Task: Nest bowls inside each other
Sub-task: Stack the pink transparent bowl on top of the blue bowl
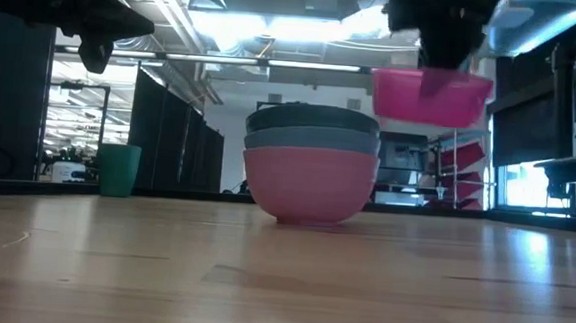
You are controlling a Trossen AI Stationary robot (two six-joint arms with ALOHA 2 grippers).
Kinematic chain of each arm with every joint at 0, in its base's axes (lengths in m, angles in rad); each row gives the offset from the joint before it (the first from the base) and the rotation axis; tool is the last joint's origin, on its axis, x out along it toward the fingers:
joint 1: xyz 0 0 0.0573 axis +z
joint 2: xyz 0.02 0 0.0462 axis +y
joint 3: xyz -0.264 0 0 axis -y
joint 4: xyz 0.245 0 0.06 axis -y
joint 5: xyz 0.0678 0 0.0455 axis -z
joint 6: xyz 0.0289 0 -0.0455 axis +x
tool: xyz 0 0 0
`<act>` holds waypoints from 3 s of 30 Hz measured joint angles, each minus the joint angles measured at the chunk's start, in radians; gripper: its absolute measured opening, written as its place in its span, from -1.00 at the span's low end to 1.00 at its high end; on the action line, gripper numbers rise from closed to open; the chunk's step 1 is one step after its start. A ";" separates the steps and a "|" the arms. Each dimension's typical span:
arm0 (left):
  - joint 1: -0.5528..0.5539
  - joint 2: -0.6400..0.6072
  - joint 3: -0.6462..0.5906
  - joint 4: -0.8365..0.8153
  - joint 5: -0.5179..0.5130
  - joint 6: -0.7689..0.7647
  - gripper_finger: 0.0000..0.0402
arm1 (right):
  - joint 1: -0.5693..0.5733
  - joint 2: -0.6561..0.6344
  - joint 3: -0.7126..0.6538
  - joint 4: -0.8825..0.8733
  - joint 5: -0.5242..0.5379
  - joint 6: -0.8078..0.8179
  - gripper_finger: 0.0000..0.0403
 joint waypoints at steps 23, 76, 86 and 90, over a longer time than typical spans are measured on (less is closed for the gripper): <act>0.000 0.000 0.000 0.002 0.000 -0.005 -1.00 | -0.089 0.349 0.261 0.189 -0.091 -0.152 -1.00; 0.000 0.000 0.000 0.001 0.000 0.008 -1.00 | -0.119 0.495 0.313 0.139 -0.228 -0.209 -0.27; 0.000 0.000 0.000 0.000 0.000 0.008 -1.00 | -0.119 0.495 0.331 0.126 -0.234 -0.209 -0.24; 0.000 0.000 0.000 -0.001 0.000 0.008 -1.00 | -0.119 0.495 0.331 0.123 -0.235 -0.209 -0.06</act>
